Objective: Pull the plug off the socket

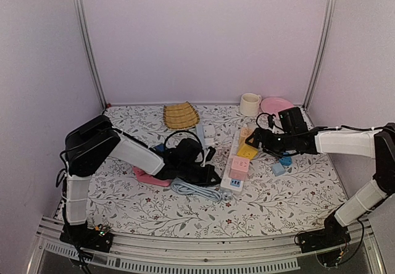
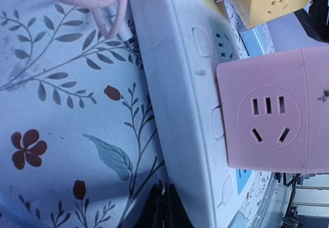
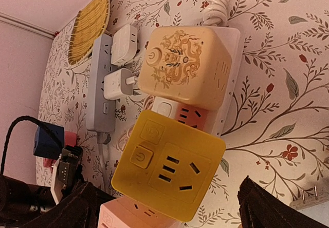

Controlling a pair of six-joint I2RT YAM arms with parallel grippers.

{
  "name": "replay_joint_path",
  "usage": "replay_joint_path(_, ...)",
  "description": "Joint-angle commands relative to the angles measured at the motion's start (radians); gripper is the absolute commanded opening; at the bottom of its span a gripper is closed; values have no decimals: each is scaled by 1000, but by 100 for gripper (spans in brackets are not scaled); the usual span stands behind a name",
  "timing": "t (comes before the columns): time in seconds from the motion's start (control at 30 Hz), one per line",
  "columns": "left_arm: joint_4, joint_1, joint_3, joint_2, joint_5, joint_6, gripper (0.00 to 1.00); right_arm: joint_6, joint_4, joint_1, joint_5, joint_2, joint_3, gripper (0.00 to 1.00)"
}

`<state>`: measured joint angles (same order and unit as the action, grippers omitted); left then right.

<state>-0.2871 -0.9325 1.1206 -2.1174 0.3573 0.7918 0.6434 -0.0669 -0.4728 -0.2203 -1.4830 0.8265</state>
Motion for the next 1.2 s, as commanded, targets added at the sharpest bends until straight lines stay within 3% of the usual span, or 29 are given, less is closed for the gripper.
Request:
replay_joint_path(0.0, 69, -25, -7, -36, 7, 4, 3, 1, -55, -30, 83, -35, 52, 99)
replay_joint_path(0.33, 34, -65, 57, -68, 23, -8, 3, -33, -176, -89, 212, -134, 182, 100)
replay_joint_path(0.6, -46, -81, 70, -76, 23, 3, 4, -54, -250, -128, 295, -165, 225, 87)
replay_joint_path(1.0, -90, -83, 44, -73, -14, 21, 4, -79, -314, -152, 391, -170, 295, 40)
replay_joint_path(1.17, -93, -75, 32, -73, -24, 38, 4, -80, -331, -170, 422, -132, 306, 35)
